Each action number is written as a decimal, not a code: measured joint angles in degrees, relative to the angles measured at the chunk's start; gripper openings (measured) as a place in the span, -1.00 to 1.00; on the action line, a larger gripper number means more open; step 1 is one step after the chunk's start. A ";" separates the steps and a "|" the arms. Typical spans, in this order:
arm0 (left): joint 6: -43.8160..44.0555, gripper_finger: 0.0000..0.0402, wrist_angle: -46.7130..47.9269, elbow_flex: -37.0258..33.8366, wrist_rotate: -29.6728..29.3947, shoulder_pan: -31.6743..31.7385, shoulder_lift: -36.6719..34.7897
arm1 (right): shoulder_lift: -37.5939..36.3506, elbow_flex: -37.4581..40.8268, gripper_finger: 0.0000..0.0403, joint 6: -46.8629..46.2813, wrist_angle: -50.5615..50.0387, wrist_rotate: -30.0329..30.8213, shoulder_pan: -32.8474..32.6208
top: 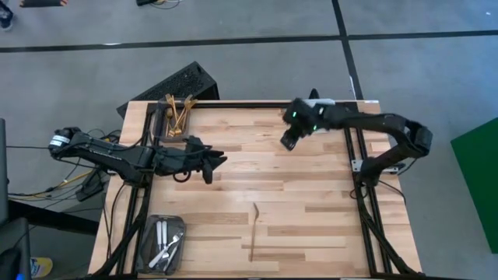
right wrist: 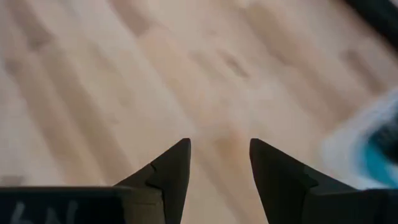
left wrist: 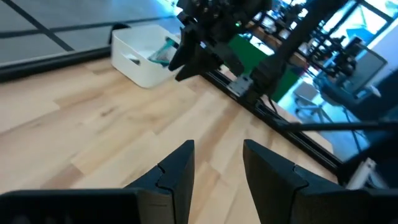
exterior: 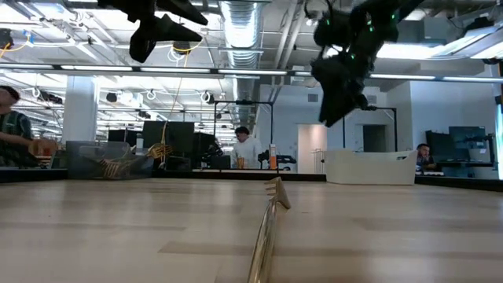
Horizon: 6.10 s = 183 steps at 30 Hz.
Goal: Sort silverware by color (type)
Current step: Put the gold fork into the top black bin, then return to Home Position
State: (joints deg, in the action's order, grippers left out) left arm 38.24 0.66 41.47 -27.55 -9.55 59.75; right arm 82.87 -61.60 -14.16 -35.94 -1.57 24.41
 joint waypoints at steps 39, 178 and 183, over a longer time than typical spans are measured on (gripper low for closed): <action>0.05 -0.39 18.12 0.04 4.32 -10.81 1.40 | 42.46 -35.97 -0.06 -72.75 -14.28 17.44 -46.87; -26.73 -0.37 30.78 19.11 44.33 64.55 -4.72 | 16.17 -44.92 -0.24 6.25 2.04 -23.57 -2.40; -24.06 -0.43 29.10 18.90 45.28 56.51 -14.70 | 16.13 -44.92 -0.41 5.16 10.35 -32.05 -7.22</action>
State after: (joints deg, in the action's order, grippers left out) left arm 14.18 29.75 60.37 17.73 46.95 45.04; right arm 99.00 -106.52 -9.00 -25.58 -33.62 17.19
